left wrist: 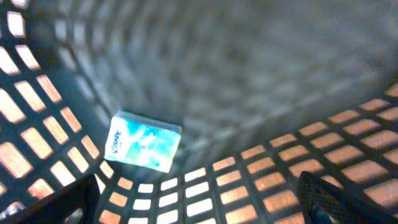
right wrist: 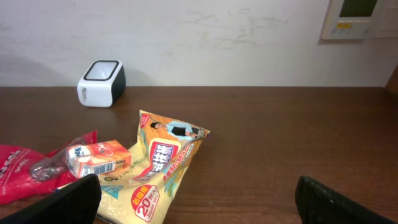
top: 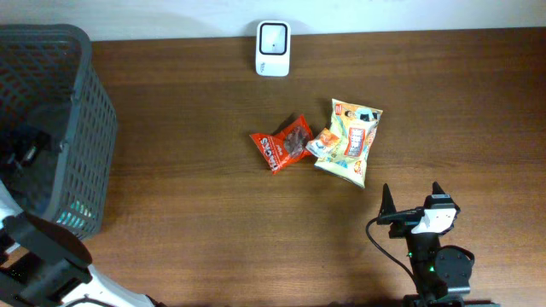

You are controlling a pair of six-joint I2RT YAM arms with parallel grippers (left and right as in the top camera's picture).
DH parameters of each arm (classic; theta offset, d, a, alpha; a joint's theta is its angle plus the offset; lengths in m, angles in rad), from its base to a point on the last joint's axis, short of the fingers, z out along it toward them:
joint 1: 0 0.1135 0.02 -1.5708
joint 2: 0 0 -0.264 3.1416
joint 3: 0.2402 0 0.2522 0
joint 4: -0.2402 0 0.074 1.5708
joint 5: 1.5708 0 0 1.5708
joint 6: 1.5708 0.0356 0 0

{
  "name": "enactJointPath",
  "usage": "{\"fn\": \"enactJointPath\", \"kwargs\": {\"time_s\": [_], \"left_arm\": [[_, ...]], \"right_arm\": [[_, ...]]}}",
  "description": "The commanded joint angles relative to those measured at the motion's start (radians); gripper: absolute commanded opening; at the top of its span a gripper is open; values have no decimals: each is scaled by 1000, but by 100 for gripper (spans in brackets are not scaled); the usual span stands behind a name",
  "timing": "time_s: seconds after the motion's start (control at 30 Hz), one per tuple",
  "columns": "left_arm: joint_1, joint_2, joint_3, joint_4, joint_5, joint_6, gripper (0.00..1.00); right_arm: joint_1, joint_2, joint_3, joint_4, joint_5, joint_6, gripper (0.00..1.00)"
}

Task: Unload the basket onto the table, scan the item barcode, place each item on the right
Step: 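Grasp the green tissue pack in the basket with left gripper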

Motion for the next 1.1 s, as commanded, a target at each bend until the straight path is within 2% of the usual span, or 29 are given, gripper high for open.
{"fn": "enactJointPath", "kwargs": {"time_s": [0.0,0.3,0.5,0.53,0.57,0.6,0.67,0.7,0.77,0.93,1.07], "left_arm": [[3,-5,-145,56,4,-106,99],[2,-2,-461,224,56,-151,99],[2,0,-534,288,40,-150,99],[2,0,-534,304,10,-150,93],[2,0,-534,315,-19,-150,77],[2,0,-534,322,-39,-150,70],[2,0,-534,340,-61,-150,49],[2,0,-534,344,-60,-150,29],[2,0,-534,344,-60,-149,0],[2,-15,-490,318,-39,-124,0],[2,-84,-319,275,159,74,0]], "right_arm": [[-6,-4,-9,-1,-5,-2,98],[-6,-4,-9,-1,-6,-3,98],[-6,-4,-9,-1,-5,-3,98],[-6,-4,-9,-1,-5,-3,98],[-6,-4,-9,-1,-5,-3,99],[-6,-4,-9,-1,-6,-3,98],[-6,-4,-9,-1,-5,-3,98],[-6,-4,-9,-1,-5,-3,98],[-6,-4,-9,-1,-5,-3,99],[-6,-4,-9,-1,-5,-3,98],[-6,-4,-9,-1,-5,-3,98]]}}
